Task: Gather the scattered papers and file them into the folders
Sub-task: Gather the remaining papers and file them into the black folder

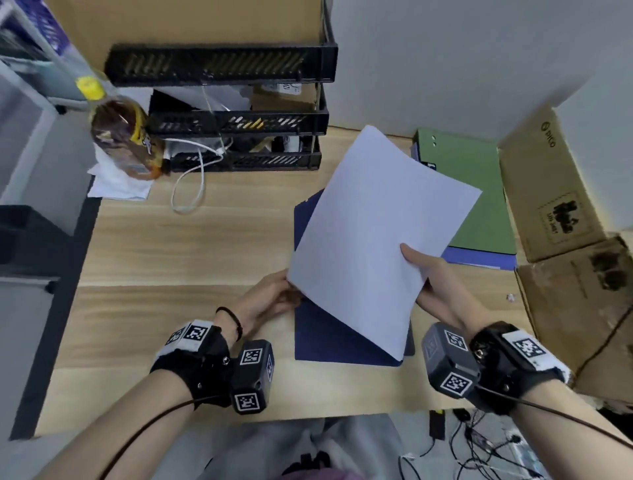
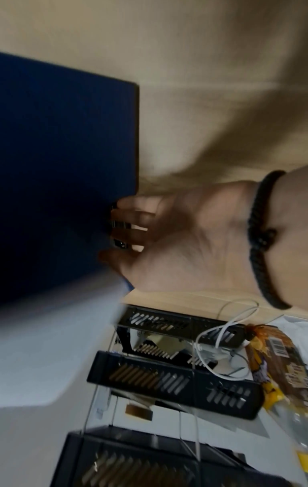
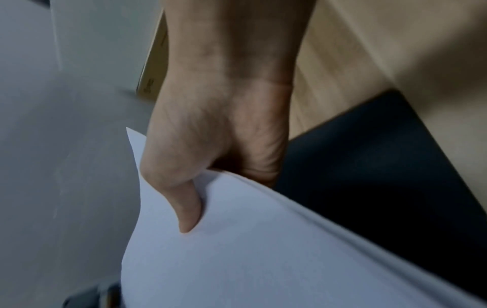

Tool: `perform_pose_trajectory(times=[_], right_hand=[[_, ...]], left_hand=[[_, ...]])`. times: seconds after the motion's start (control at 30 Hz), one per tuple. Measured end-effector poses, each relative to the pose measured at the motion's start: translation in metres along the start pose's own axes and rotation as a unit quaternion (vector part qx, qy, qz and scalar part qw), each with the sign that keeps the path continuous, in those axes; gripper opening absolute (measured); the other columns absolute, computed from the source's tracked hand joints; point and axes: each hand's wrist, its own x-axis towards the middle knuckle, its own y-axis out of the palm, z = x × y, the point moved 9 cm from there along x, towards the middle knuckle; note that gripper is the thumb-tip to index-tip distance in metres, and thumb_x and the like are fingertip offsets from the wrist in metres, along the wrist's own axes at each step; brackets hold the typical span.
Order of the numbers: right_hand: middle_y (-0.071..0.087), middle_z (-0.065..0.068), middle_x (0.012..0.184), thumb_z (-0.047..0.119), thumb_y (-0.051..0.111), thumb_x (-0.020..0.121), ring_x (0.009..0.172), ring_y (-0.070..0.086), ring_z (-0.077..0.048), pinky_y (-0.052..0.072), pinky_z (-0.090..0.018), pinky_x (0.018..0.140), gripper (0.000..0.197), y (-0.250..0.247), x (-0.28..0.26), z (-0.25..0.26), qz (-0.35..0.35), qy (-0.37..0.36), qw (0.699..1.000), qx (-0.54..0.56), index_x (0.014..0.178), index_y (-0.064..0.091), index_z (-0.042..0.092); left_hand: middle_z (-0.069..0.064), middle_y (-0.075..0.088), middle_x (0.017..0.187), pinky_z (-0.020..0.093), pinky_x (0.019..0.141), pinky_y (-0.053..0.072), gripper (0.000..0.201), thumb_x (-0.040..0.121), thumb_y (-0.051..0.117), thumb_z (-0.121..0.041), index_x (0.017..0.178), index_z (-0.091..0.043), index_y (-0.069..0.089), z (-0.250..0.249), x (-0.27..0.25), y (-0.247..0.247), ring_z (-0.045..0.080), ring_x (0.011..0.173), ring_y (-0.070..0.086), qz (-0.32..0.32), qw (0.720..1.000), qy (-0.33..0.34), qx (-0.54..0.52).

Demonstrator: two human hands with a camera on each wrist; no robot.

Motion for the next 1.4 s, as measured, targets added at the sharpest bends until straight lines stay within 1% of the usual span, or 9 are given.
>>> perform_pose_trajectory(times=[0.07,0.17,0.3,0.4,0.47,0.7,0.93,1.07,1.4], right_hand=[[0.065,-0.006,0.131,0.017,0.055,0.097,0.121,0.062,-0.023,0.050,-0.039,0.101,0.040,0.029,0.007,0.001,0.023,0.002,1.000,-0.004,0.136,0.054,0.008],[0.068,-0.005,0.125,0.016,0.055,0.096,0.114,0.065,-0.021,0.054,-0.036,0.096,0.036,0.075,0.018,-0.008,0.066,0.013,0.997,-0.023,0.131,0.057,0.011],[0.066,-0.006,0.129,0.016,0.053,0.099,0.115,0.064,-0.021,0.059,-0.029,0.081,0.036,0.125,0.033,-0.045,0.112,0.033,0.989,-0.094,0.135,0.053,0.012],[0.066,-0.005,0.129,0.016,0.053,0.099,0.116,0.064,-0.022,0.058,-0.030,0.084,0.037,0.130,0.043,-0.089,0.110,0.071,0.983,-0.132,0.136,0.053,0.012],[0.067,-0.007,0.127,0.015,0.053,0.099,0.113,0.065,-0.024,0.056,-0.034,0.088,0.036,0.116,0.050,-0.115,0.085,0.104,0.981,-0.142,0.134,0.054,0.008],[0.075,-0.009,0.102,0.020,0.057,0.098,0.084,0.075,-0.020,0.057,-0.031,0.069,0.034,0.049,0.053,-0.145,0.008,0.165,0.961,-0.223,0.123,0.060,-0.003],[0.072,-0.007,0.118,0.019,0.056,0.098,0.107,0.069,-0.026,0.053,-0.041,0.094,0.032,0.034,0.045,-0.121,0.065,0.156,0.960,-0.223,0.128,0.059,0.006],[0.070,-0.010,0.120,0.013,0.056,0.097,0.109,0.068,-0.028,0.053,-0.042,0.093,0.033,0.006,0.045,-0.108,0.053,0.136,0.970,-0.196,0.129,0.057,0.005],[0.076,-0.005,0.104,0.005,0.053,0.097,0.091,0.074,-0.022,0.058,-0.028,0.065,0.026,-0.075,0.044,-0.087,-0.009,0.127,0.976,-0.177,0.122,0.059,0.009]], left_hand=[[-0.008,0.073,0.072,0.022,0.070,0.056,0.020,0.099,0.040,-0.003,0.102,-0.012,0.058,0.001,-0.017,-0.004,0.008,0.071,0.070,-0.006,0.999,0.017,-0.038],[0.001,0.073,0.078,0.037,0.086,0.054,0.023,0.102,0.034,-0.007,0.104,-0.009,0.056,0.001,-0.040,-0.010,0.015,0.071,0.070,0.009,0.990,0.024,-0.140],[0.002,0.071,0.088,0.026,0.064,0.054,0.027,0.100,0.041,-0.025,0.117,-0.018,0.060,-0.005,-0.068,-0.028,0.014,0.071,0.068,0.054,0.971,0.016,-0.233],[-0.002,0.060,0.059,0.020,0.065,0.040,0.028,0.099,0.042,-0.023,0.076,-0.017,0.058,0.005,-0.081,-0.067,0.008,0.057,0.054,-0.055,0.950,0.024,-0.305],[0.002,0.069,0.075,0.023,0.084,0.045,0.026,0.100,0.043,-0.022,0.084,-0.014,0.062,0.009,-0.087,-0.094,0.012,0.077,0.061,-0.102,0.940,0.056,-0.321],[-0.001,0.064,0.125,0.032,0.093,0.049,0.042,0.092,0.059,-0.006,0.132,-0.019,0.053,0.018,-0.092,-0.156,0.018,0.109,0.062,-0.183,0.982,0.056,0.014],[0.011,0.059,0.125,0.033,0.090,0.046,0.062,0.071,0.062,-0.005,0.132,-0.012,0.050,0.047,-0.091,-0.219,0.031,0.114,0.056,-0.457,0.864,0.017,0.211],[0.009,0.037,0.150,0.036,0.111,0.033,0.071,0.075,0.065,-0.010,0.142,-0.022,0.043,0.022,-0.053,-0.184,0.026,0.139,0.034,-0.385,0.888,0.052,0.247],[0.000,0.012,0.161,0.059,0.116,0.009,0.063,0.084,0.064,-0.015,0.141,-0.029,0.044,0.009,0.039,-0.062,0.023,0.149,-0.005,-0.197,0.923,0.028,0.329]])
